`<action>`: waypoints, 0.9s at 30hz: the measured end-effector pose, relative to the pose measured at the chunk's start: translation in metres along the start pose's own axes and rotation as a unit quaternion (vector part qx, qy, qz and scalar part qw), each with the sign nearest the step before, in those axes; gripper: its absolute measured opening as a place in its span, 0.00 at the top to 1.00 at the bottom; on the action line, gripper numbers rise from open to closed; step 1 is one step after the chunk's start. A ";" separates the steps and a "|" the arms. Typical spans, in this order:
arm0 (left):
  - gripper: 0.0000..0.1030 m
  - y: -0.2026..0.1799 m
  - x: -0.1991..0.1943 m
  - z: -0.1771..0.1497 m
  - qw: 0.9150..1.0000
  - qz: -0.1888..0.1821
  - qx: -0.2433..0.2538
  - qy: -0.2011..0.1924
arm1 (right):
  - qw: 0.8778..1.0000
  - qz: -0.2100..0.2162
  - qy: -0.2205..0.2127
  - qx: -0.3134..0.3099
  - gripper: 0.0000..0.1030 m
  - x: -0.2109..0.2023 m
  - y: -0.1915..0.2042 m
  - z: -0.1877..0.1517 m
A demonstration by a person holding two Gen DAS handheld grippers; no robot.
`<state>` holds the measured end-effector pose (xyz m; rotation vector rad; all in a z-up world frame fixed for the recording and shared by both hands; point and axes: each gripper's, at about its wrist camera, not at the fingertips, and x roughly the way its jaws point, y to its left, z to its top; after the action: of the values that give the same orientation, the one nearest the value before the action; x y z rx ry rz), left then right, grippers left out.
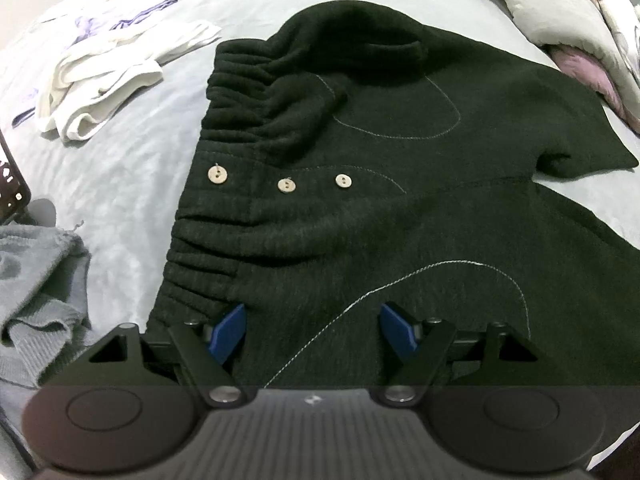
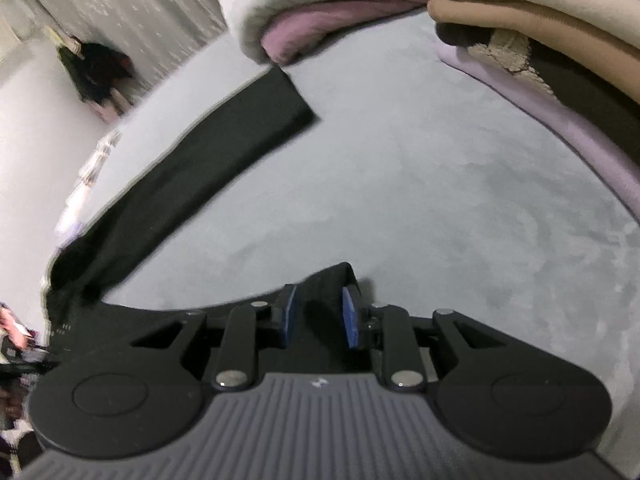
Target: Fold clothes
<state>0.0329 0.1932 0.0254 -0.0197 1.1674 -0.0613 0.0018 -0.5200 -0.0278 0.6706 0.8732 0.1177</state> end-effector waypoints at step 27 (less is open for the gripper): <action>0.26 -0.004 0.004 -0.002 1.000 0.017 0.006 -0.001 | 0.998 0.044 0.017 0.033 0.78 0.034 -0.016 0.000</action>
<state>0.0325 0.1887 0.0212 0.0105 1.1648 -0.0377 0.0210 -0.5200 -0.0603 0.7709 0.8827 0.1794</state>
